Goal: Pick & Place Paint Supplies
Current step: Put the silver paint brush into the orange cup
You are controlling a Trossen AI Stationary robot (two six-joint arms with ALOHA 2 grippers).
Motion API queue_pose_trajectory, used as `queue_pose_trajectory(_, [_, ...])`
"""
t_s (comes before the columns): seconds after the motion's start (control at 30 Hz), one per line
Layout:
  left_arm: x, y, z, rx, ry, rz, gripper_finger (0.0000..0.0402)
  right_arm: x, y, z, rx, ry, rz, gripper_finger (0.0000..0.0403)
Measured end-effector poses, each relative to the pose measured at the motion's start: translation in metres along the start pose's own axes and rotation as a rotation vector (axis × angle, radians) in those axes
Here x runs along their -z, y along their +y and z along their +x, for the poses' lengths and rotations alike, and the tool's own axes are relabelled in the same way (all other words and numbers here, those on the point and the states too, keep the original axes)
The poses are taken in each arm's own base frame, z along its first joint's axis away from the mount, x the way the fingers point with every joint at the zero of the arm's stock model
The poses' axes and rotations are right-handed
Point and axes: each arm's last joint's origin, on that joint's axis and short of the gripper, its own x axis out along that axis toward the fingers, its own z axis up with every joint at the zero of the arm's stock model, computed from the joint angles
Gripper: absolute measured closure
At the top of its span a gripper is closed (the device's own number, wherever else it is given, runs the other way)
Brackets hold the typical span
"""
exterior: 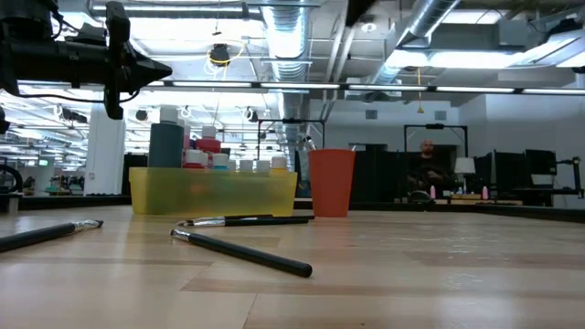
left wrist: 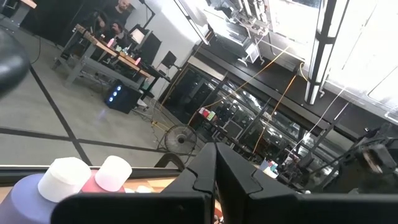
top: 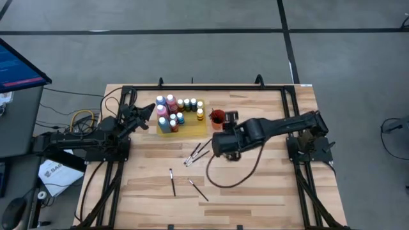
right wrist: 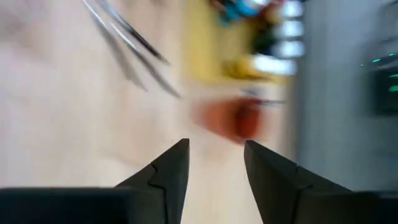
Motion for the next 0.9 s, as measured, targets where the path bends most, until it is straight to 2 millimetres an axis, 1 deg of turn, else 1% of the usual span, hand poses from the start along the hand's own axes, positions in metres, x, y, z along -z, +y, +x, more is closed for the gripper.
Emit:
queue_pose_trajectory(0.1, [0.000, 0.000, 0.000, 0.000, 0.000, 0.000, 0.0400, -0.009, 0.005, -0.009, -0.206, -0.073, 0.325, 0.0248])
queue_pose_trajectory(0.13, [0.000, 0.000, 0.000, 0.000, 0.000, 0.000, 0.0400, -0.013, 0.007, -0.011, -0.259, -0.087, 0.406, 0.0246])
queue_pose_trajectory(0.2, [0.000, 0.000, 0.000, 0.000, 0.000, 0.000, 0.0400, -0.020, 0.015, -0.008, -0.343, -0.103, 0.504, 0.0246])
queue_pose_trajectory(0.23, [0.000, 0.000, 0.000, 0.000, -0.001, 0.000, 0.0400, -0.025, 0.021, -0.005, -0.367, -0.103, 0.520, 0.0246])
queue_pose_trajectory(0.3, [0.000, 0.000, 0.000, 0.000, 0.000, 0.000, 0.0400, -0.035, 0.037, 0.008, -0.398, -0.085, 0.536, 0.0247])
queue_pose_trajectory(0.37, [0.000, 0.000, 0.000, 0.000, 0.000, 0.000, 0.0400, -0.043, 0.055, 0.023, -0.423, -0.048, 0.532, 0.0248])
queue_pose_trajectory(0.47, [0.000, 0.000, 0.000, 0.000, 0.000, 0.000, 0.0400, -0.054, 0.075, 0.048, -0.451, -0.004, 0.554, 0.0247])
queue_pose_trajectory(0.67, [0.000, 0.000, 0.000, 0.000, 0.000, 0.000, 0.0400, -0.082, 0.106, 0.090, -0.475, 0.022, 0.571, 0.0242])
queue_pose_trajectory(0.8, [0.000, 0.000, 0.000, 0.000, 0.000, 0.000, 0.0400, -0.092, 0.126, 0.116, -0.464, 0.060, 0.547, 0.0242])
queue_pose_trajectory(0.9, [0.000, 0.000, 0.000, 0.000, 0.000, 0.000, 0.0400, -0.098, 0.137, 0.130, -0.459, 0.073, 0.538, 0.0246])
